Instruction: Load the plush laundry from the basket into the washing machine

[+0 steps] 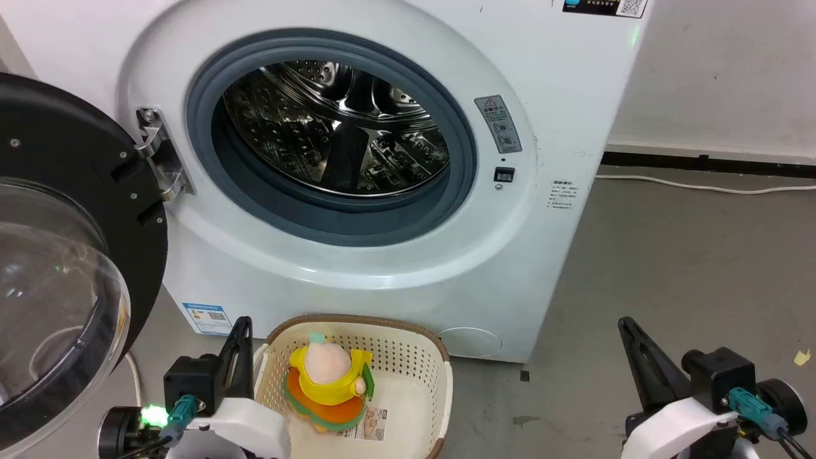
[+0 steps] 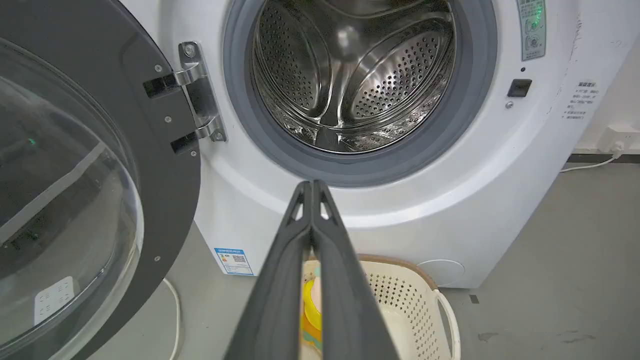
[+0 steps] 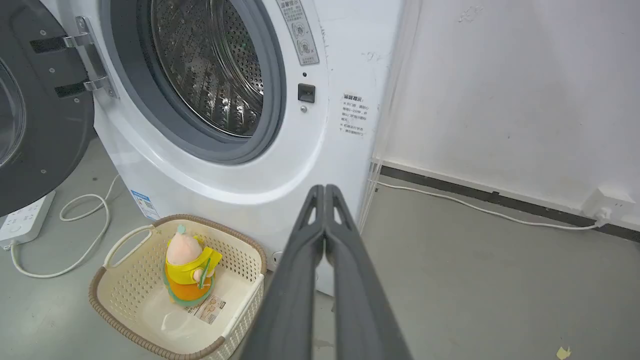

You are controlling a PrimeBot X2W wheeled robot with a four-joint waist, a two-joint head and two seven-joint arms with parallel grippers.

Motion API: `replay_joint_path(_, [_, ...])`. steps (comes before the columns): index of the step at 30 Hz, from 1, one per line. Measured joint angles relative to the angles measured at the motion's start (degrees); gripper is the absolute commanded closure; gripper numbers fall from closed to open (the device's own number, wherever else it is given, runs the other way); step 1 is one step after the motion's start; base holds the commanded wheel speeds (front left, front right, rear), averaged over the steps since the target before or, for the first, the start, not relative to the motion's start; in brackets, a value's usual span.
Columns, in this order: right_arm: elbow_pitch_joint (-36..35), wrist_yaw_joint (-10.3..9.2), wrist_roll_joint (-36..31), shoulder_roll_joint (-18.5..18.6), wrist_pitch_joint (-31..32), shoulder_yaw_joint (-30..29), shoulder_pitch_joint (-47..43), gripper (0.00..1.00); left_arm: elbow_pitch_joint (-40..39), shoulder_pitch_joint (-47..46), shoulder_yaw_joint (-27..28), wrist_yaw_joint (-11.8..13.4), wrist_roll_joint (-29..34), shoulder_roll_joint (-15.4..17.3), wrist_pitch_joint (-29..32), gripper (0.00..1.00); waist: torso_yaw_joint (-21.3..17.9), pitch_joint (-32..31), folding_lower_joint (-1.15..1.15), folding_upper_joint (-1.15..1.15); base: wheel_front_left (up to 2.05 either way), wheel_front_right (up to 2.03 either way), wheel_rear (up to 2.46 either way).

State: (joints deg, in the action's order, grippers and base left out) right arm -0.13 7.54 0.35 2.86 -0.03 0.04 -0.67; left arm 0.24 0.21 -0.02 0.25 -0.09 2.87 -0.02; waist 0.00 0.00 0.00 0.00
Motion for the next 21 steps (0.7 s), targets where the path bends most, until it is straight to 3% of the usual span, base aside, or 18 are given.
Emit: replay_joint_path(21, [0.0, 0.0, 0.0, 0.0, 0.0, 0.0, 0.0, 1.0, 0.0, 0.0, 0.0, 0.0, 0.0, 0.0, 0.0, 1.0, 0.0, 0.0, 0.0, 0.0, 0.0, 0.0, 0.0])
